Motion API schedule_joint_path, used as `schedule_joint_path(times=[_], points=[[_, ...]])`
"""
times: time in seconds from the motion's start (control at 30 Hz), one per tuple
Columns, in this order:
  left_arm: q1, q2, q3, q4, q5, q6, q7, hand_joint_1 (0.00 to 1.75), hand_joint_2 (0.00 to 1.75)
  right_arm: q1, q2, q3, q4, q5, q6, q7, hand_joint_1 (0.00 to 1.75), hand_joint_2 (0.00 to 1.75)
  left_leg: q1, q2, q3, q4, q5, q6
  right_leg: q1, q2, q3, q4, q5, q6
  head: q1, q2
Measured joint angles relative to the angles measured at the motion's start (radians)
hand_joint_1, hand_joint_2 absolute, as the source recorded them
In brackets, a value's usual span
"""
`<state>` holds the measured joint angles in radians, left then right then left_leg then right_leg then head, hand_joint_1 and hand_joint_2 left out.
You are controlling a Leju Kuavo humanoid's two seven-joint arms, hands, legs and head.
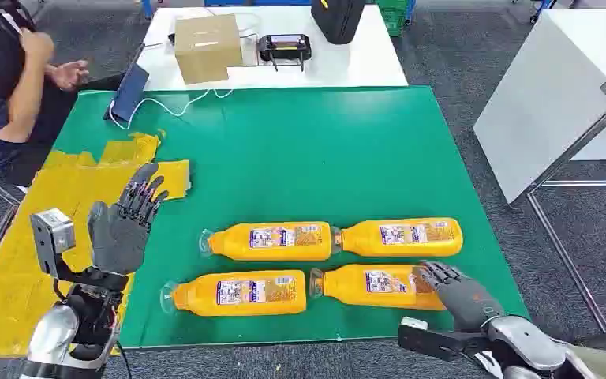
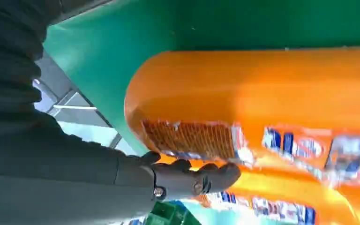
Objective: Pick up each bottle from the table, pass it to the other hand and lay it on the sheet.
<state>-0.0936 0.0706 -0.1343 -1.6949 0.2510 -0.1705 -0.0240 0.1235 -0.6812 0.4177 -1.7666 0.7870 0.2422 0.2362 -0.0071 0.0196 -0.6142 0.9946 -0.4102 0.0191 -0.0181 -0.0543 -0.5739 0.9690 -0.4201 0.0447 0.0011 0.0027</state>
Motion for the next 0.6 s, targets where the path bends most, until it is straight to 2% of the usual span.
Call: schedule_joint_path(times=[0.27,0.4,0.47,0.5,0.53,0.57,0.6], points=[[-0.085,-0.016,-0.022,0.053,0.026,0.011,0.022,0.0,0.0,-0.054,-0.075,0.075,0.049,0.105,0.061,-0.078,1.75,1.75,0.0,0.0,0.003,0.0,0.0,0.0,0.0,0.0,0.002,0.0,0.0,0.0,0.0,0.0],[-0.122,-0.022,-0.053,0.076,0.046,0.035,0.029,0.0,0.0,-0.09,-0.09,0.141,0.081,0.127,0.033,-0.069,1.75,1.75,0.001,0.004,0.013,0.0,-0.002,0.0,0.001,0.003,0.01,-0.001,0.0,0.0,0.001,0.0],[-0.136,-0.024,-0.066,0.085,0.056,0.042,0.03,0.0,0.0,-0.105,-0.093,0.176,0.1,0.15,0.013,-0.062,1.75,1.75,0.002,0.006,0.022,0.0,-0.008,-0.002,0.001,0.004,0.008,-0.003,-0.003,-0.001,0.0,0.0],[-0.141,-0.024,-0.071,0.091,0.058,0.044,0.029,0.0,0.0,-0.112,-0.096,0.194,0.111,0.165,-0.002,-0.058,1.66,1.75,0.003,0.007,0.028,-0.001,-0.012,0.0,0.002,0.005,0.013,-0.004,-0.006,-0.003,0.0,0.0],[-0.146,-0.024,-0.075,0.097,0.061,0.045,0.028,0.0,0.0,-0.12,-0.096,0.211,0.121,0.182,-0.012,-0.055,1.48,1.75,0.003,0.009,0.033,-0.001,-0.013,-0.001,0.002,0.006,0.018,-0.004,-0.01,-0.002,0.0,0.0],[-0.153,-0.026,-0.08,0.101,0.064,0.048,0.031,0.0,0.0,-0.131,-0.094,0.231,0.129,0.193,-0.015,-0.047,0.58,1.75,0.004,0.011,0.036,-0.001,-0.015,-0.003,0.002,0.008,0.02,-0.005,-0.01,-0.002,0.001,0.0],[-0.162,-0.027,-0.086,0.104,0.066,0.056,0.034,0.0,0.0,-0.141,-0.094,0.248,0.136,0.193,-0.017,-0.043,0.0,1.75,0.005,0.013,0.039,-0.001,-0.015,-0.003,0.003,0.01,0.023,-0.006,-0.01,-0.003,0.0,0.0]])
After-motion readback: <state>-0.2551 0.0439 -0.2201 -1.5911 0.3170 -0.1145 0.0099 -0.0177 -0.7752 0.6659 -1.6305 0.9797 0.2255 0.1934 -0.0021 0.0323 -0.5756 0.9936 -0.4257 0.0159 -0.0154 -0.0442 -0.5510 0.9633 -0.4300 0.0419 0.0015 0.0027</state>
